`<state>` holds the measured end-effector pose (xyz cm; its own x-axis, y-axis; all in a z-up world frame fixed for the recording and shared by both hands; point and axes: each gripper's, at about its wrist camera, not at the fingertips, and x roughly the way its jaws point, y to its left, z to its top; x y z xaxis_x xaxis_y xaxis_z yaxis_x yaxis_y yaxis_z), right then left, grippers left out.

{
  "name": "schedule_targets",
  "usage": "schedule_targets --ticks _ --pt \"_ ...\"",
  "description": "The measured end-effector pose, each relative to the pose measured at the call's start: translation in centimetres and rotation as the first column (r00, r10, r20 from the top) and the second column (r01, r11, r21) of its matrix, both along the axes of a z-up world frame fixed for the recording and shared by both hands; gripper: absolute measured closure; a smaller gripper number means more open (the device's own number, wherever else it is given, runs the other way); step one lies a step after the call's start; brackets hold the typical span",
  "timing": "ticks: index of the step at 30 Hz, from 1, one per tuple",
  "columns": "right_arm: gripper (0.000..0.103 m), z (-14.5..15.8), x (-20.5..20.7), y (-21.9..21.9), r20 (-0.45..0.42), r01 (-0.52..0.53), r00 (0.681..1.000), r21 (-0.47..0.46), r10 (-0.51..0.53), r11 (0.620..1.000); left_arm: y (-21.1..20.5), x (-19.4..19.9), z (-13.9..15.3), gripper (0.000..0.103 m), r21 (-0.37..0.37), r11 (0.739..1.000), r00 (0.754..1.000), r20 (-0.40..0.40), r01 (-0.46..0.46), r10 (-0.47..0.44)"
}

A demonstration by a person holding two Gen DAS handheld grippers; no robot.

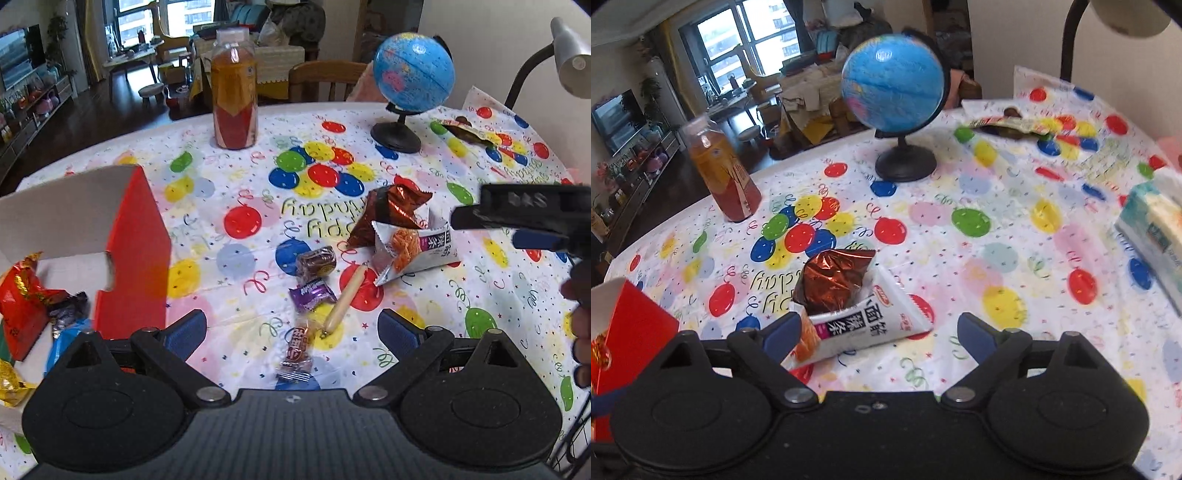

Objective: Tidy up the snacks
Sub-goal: 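Move both tools back to the snacks on the tablecloth, then grasp the small wrapped pastry with the left tool while the right tool grasps the white noodle-snack bag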

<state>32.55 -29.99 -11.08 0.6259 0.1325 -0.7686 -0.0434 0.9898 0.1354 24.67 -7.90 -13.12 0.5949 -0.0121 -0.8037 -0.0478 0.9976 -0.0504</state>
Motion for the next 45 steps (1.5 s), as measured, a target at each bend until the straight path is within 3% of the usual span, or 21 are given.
schedule_targets --ticks 7,12,15,20,24,28,34,36,38,45 --pt "0.031 -2.6 2.8 0.0 -0.123 0.084 0.99 0.089 -0.073 0.992 0.7 1.0 -2.5 0.005 -0.033 0.999 0.996 -0.086 -0.027 0.024" --pt "0.036 -3.0 3.2 0.2 -0.125 0.073 0.991 0.124 -0.058 0.99 0.9 1.9 -3.8 0.037 -0.039 0.999 0.99 -0.138 -0.023 0.017" --pt "0.042 -2.6 3.6 0.1 -0.127 0.073 0.99 0.152 -0.054 0.986 0.9 2.3 -4.5 0.043 -0.038 0.999 0.986 -0.165 -0.017 0.011" --pt "0.042 -2.7 4.1 0.6 -0.139 0.072 0.989 0.124 -0.055 0.99 0.5 2.4 -4.8 0.048 -0.039 0.999 0.986 -0.164 0.008 -0.015" --pt "0.042 -3.4 4.1 0.0 -0.148 0.102 0.986 0.166 -0.078 0.981 0.2 2.7 -5.3 0.06 -0.051 0.998 0.983 -0.18 0.027 -0.036" --pt "0.042 -3.6 4.8 -0.7 -0.179 0.162 0.976 0.229 -0.122 0.96 0.4 2.8 -5.5 0.065 -0.062 0.998 0.983 -0.181 0.021 -0.032" --pt "0.043 -4.7 5.1 0.0 -0.237 0.154 0.966 0.188 -0.108 0.97 0.3 2.8 -5.5 0.074 -0.044 0.998 0.985 -0.168 0.041 -0.048" --pt "0.048 -5.4 4.6 -0.2 -0.267 0.164 0.958 0.2 -0.107 0.966 0.0 2.7 -5.5 0.081 -0.046 0.997 0.984 -0.166 0.058 -0.065" --pt "0.068 -5.9 4.2 -0.4 -0.286 0.144 0.955 0.212 -0.08 0.967 -0.1 2.7 -5.5 0.081 -0.045 0.997 0.984 -0.165 0.065 -0.072" --pt "0.082 -5.6 1.9 -1.3 -0.251 0.079 0.968 0.235 -0.018 0.969 -0.2 2.5 -5.5 0.085 -0.062 0.995 0.983 -0.165 0.072 -0.081"
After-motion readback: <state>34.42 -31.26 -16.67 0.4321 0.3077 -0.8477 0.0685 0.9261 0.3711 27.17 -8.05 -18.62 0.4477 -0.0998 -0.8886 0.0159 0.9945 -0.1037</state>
